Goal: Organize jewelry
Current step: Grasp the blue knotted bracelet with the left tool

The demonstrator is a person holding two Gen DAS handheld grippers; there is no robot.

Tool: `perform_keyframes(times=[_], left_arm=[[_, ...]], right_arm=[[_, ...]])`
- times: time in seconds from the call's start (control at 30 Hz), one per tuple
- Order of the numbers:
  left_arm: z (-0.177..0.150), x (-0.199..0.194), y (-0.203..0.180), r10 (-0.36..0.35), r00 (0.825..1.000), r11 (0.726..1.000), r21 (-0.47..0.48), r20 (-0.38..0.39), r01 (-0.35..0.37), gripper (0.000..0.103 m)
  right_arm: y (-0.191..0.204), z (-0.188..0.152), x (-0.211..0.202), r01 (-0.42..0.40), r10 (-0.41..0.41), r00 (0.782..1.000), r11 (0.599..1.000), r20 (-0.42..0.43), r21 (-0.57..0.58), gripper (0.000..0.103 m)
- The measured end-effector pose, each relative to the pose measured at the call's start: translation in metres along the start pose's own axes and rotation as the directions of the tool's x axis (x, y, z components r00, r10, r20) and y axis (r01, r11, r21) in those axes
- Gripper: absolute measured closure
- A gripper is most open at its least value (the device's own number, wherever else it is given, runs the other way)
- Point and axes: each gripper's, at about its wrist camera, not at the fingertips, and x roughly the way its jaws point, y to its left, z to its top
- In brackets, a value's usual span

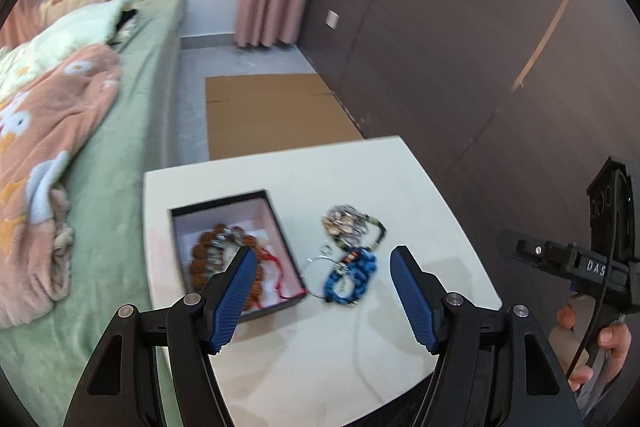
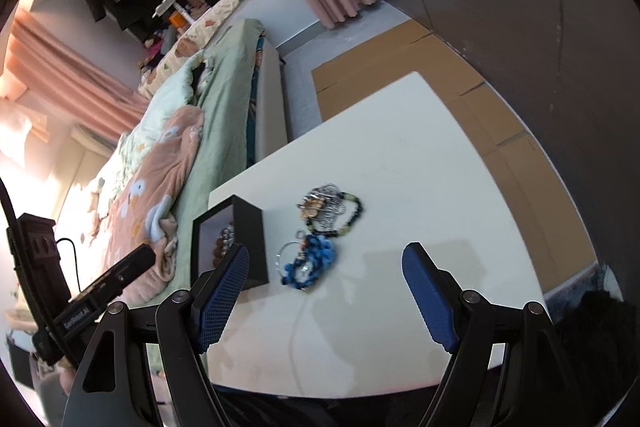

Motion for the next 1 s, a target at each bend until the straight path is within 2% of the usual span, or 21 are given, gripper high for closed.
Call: perform_keyframes(times=[0.17, 0.4, 0.77, 1.0], left_arm=[[-0.006, 0.023, -0.024, -0.014, 0.999, 0.999, 0.04, -0.041, 0.015, 0.033], [-0.015, 0.058, -0.051, -0.014, 0.995, 0.996, 0.085, -0.097, 0.022, 0.033], [-0.027, 0.117, -0.069, 0.026, 0.978, 0.993, 0.122, -0.207, -0.001, 0.056], [-0.029, 0.148, -0.061, 0.058, 0.965, 0.994, 0.099, -0.256, -0.033, 0.058]], right_arm=[[-0.033, -0.009, -0.006, 0.078, -0.079, 0.997, 0.996, 0.014, 0.047, 0.023], [-0.064, -0.021, -0.015, 0.067, -0.068, 0.997, 0.996, 0.024, 0.054, 0.023], [-0.104, -0.034, -0.011, 0.064, -0.065, 0.998, 0.993, 0.009, 0.096, 0.023], [-0.118, -0.033, 0.001, 0.077, -0.076, 0.997, 0.991, -0.017, 0.105, 0.023]])
